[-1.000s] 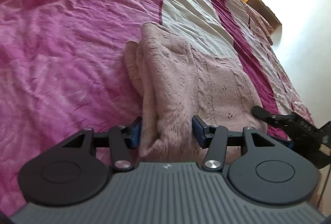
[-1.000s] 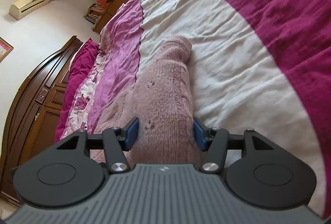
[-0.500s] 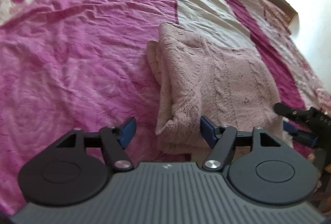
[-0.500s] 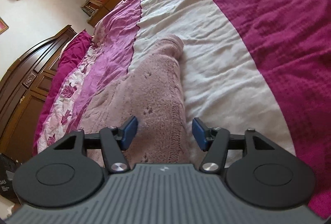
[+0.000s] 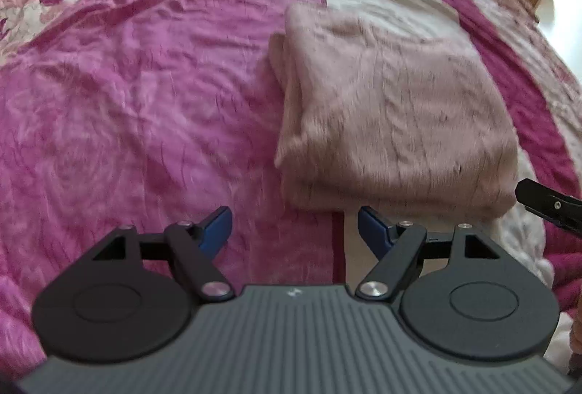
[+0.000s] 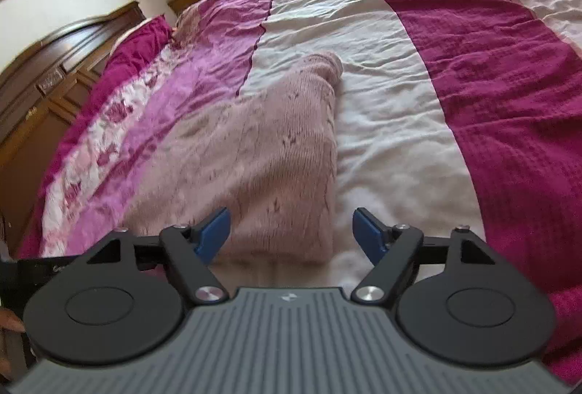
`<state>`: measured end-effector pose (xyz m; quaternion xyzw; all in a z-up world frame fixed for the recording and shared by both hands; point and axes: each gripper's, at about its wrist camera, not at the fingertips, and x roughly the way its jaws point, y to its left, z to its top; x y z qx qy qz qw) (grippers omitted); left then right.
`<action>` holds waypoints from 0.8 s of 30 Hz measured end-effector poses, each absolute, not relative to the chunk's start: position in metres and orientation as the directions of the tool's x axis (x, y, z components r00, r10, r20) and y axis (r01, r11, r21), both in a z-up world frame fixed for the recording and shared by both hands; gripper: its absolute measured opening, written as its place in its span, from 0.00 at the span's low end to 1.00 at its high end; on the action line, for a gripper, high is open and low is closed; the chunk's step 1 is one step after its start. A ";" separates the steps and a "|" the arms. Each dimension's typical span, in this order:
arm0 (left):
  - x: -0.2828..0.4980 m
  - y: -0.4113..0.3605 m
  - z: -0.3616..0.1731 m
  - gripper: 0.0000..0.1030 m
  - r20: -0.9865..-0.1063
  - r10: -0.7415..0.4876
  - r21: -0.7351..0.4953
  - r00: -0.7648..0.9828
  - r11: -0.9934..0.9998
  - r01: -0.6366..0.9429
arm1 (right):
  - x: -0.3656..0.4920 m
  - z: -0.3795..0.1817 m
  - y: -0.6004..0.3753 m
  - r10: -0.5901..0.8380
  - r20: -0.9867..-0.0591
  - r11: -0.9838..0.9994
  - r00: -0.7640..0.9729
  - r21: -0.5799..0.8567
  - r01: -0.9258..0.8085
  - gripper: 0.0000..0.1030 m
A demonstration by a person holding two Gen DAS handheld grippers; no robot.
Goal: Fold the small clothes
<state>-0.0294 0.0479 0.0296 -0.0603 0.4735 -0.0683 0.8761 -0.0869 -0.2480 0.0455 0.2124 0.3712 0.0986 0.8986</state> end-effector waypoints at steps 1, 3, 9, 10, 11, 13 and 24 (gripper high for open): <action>-0.031 0.046 0.027 0.75 -0.827 -0.173 -0.164 0.535 0.984 0.064 | -0.090 0.045 -0.245 0.327 -0.639 0.899 0.697 0.438 -0.020 0.79; -0.035 0.041 0.023 0.75 -0.832 -0.162 -0.147 0.531 0.987 0.071 | -0.093 0.041 -0.239 0.313 -0.663 0.913 0.680 0.408 -0.022 0.79; -0.042 0.027 0.017 0.75 -0.836 -0.099 -0.060 0.539 0.994 0.090 | -0.101 0.025 -0.221 0.260 -0.720 0.949 0.643 0.315 -0.031 0.79; -0.042 0.025 0.016 0.75 -0.837 -0.091 -0.049 0.540 0.995 0.091 | -0.102 0.024 -0.218 0.249 -0.723 0.955 0.645 0.294 -0.039 0.80; -0.043 0.023 0.015 0.75 -0.836 -0.082 -0.038 0.542 0.995 0.091 | -0.103 0.023 -0.216 0.239 -0.724 0.959 0.647 0.280 -0.041 0.80; -0.044 0.020 0.013 0.77 -0.835 -0.066 -0.017 0.546 0.995 0.094 | -0.102 0.021 -0.214 0.231 -0.727 0.962 0.647 0.270 -0.040 0.81; -0.046 0.009 0.007 0.85 -0.825 -0.034 0.025 0.564 0.995 0.098 | -0.099 0.010 -0.213 0.215 -0.721 0.965 0.659 0.260 -0.030 0.86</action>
